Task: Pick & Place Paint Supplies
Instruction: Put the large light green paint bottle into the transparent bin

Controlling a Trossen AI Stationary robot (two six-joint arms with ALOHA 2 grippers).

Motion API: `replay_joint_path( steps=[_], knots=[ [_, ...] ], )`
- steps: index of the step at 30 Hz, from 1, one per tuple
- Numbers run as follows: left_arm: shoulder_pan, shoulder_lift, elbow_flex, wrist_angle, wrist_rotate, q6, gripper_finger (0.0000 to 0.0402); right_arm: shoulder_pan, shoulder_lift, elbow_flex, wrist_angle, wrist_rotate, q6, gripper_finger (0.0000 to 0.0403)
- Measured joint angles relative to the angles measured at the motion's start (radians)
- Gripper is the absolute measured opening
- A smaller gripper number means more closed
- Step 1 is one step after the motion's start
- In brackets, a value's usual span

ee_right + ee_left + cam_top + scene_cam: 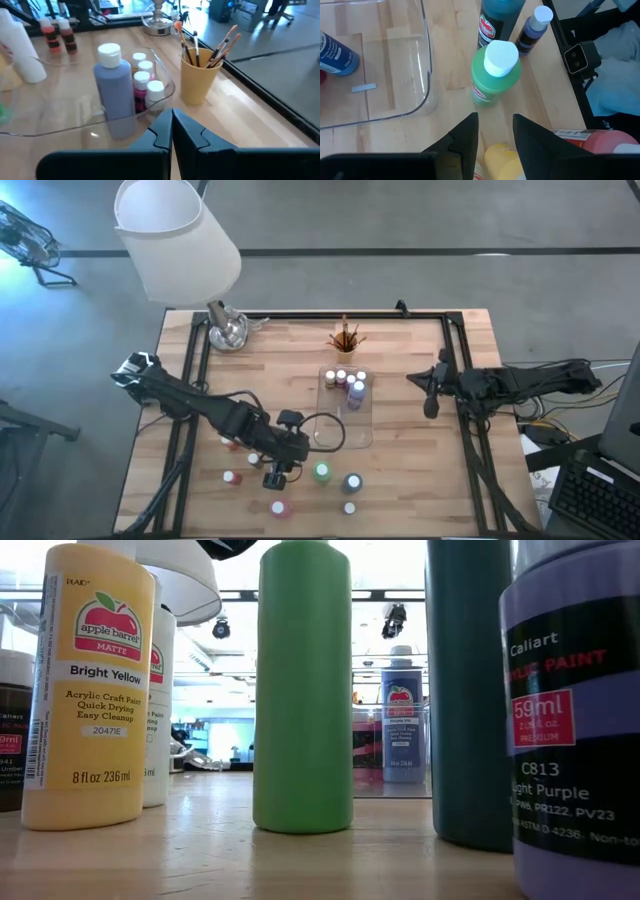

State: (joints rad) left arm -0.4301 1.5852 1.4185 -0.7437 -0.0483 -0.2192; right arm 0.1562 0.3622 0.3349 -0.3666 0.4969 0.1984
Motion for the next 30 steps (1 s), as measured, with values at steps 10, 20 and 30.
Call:
replay_joint_path(
  steps=[10, 20, 30],
  knots=[
    [-0.005, 0.000, 0.000, -0.019, 0.009, 0.001, 0.0126, 0.017, -0.001, 0.016, -0.057, -0.080, 0.095, 0.0008],
    [-0.013, 0.000, -0.011, 0.092, 0.107, 0.022, 0.0126, 0.017, 0.000, 0.015, -0.057, -0.080, 0.081, 0.0008],
    [0.004, 0.002, -0.101, 0.250, 0.101, 0.078, 0.0145, 0.016, 0.011, 0.014, -0.056, 0.057, 0.075, 0.0008]
  ],
)
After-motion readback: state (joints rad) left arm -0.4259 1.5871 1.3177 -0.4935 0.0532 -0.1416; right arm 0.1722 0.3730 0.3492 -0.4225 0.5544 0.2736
